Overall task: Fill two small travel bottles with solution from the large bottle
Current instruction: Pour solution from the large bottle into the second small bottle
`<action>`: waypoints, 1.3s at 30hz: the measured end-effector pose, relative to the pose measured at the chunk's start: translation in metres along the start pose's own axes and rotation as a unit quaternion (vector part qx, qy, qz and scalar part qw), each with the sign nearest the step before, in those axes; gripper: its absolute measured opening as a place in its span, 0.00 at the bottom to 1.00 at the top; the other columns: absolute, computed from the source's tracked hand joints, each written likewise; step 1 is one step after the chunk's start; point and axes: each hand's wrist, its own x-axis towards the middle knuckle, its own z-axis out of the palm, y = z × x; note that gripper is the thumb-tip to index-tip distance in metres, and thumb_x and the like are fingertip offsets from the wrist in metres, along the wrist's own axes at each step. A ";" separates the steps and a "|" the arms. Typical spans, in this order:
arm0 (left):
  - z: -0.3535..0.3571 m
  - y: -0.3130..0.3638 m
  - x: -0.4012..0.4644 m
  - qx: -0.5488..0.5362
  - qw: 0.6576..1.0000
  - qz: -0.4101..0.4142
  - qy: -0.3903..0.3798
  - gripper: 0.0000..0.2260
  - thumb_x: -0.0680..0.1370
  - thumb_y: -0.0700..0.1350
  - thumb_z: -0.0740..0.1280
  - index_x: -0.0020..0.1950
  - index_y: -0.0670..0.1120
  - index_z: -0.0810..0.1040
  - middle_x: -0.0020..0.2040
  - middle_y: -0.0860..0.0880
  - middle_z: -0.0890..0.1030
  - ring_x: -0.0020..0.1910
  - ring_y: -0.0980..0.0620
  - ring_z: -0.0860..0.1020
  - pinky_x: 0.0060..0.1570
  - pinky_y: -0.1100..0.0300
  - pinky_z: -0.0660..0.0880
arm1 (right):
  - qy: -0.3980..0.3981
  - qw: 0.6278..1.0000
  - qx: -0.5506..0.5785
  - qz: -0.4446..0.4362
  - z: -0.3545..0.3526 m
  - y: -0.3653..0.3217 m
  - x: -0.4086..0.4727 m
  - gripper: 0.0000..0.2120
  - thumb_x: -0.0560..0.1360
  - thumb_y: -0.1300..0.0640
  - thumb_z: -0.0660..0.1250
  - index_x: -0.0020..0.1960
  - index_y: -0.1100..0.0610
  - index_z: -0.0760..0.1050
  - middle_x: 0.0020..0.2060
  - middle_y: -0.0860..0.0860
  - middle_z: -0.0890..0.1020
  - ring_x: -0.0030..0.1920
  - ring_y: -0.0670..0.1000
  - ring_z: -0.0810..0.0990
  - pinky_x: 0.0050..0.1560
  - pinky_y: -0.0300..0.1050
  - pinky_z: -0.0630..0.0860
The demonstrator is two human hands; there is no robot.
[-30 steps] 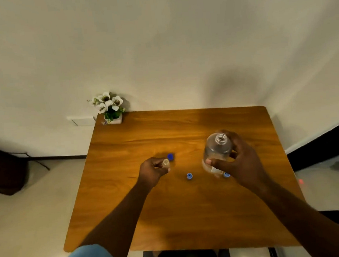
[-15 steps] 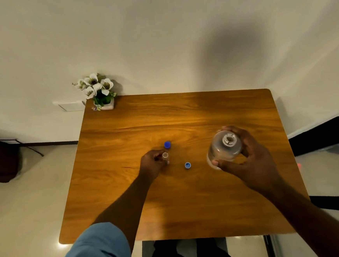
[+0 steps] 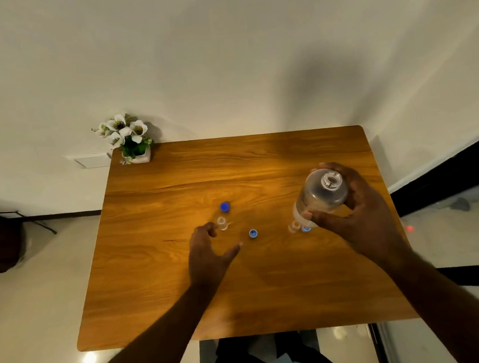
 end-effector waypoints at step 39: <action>0.008 0.176 0.087 -0.244 0.957 0.092 -0.130 0.09 0.75 0.36 0.76 0.53 0.46 0.85 0.36 0.61 0.82 0.38 0.63 0.78 0.43 0.63 0.77 | 0.032 0.997 0.073 -0.020 -0.074 -0.022 0.023 0.40 0.60 0.34 0.79 0.67 0.38 0.67 0.62 0.40 0.77 0.63 0.48 0.78 0.61 0.52 0.81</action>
